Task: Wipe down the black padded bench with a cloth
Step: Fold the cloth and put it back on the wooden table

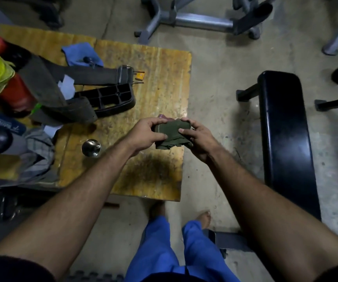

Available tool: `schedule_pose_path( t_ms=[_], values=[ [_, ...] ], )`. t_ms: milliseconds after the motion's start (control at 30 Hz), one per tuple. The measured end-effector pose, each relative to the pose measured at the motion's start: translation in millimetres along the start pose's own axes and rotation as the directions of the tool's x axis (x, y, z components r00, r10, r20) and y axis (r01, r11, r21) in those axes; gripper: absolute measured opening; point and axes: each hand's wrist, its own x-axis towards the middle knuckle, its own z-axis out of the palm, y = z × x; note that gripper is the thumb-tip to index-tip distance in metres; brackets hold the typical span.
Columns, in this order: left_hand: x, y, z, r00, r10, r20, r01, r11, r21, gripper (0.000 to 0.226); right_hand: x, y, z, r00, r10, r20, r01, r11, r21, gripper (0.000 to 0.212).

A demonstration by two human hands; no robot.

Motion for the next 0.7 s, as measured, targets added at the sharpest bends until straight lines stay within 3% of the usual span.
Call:
schedule_pose_path(
  t_ms=[67,167,267,333,400,500,600,633,700],
  values=[
    [-0.7,-9.2,0.2,0.993,0.082,-0.085,-0.063,0.975,0.213,0.036,7.8,15.2,1.2,0.998,0.049,0.032,-0.049,0.999,-0.006,0.034],
    [2.9,-33.8,0.7,0.964,0.188,-0.187,-0.09,0.896,0.435,0.026,22.8,40.6,3.6,0.997,0.063,-0.041,-0.073,0.932,-0.355,0.032],
    [10.4,-67.2,-3.5,0.963,0.167,-0.214,-0.046,0.877,0.478,0.027,41.6,61.6,6.9,0.997,-0.078,-0.025,0.035,0.68,-0.733,0.018],
    [15.3,-82.9,-5.7,0.972,0.058,-0.226,0.038,0.916,0.4,0.025,52.9,75.4,3.9,0.995,-0.101,-0.019,0.039,0.547,-0.836,0.028],
    [22.7,-98.3,-6.7,0.98,-0.038,-0.196,0.095,0.953,0.289,0.021,55.9,86.0,0.3,0.998,-0.061,-0.026,0.017,0.614,-0.789,0.027],
    [35.3,-125.6,-7.2,0.985,-0.052,-0.162,0.094,0.959,0.266,0.017,62.9,105.5,-10.6,0.995,0.044,-0.088,-0.089,0.781,-0.619,0.021],
    [43.5,-156.6,-1.0,0.986,-0.083,-0.143,0.122,0.948,0.294,0.019,75.3,129.8,-21.1,0.989,0.06,-0.137,-0.133,0.772,-0.621,0.014],
    [44.6,-165.6,3.4,0.986,-0.088,-0.139,0.129,0.939,0.319,0.021,79.1,136.9,-24.5,0.989,0.015,-0.146,-0.117,0.686,-0.718,0.015],
    [46.8,-182.4,12.3,0.985,-0.081,-0.15,0.134,0.912,0.388,0.027,83.1,148.4,-32.5,0.987,-0.11,-0.122,-0.073,0.373,-0.925,0.023]
  ],
)
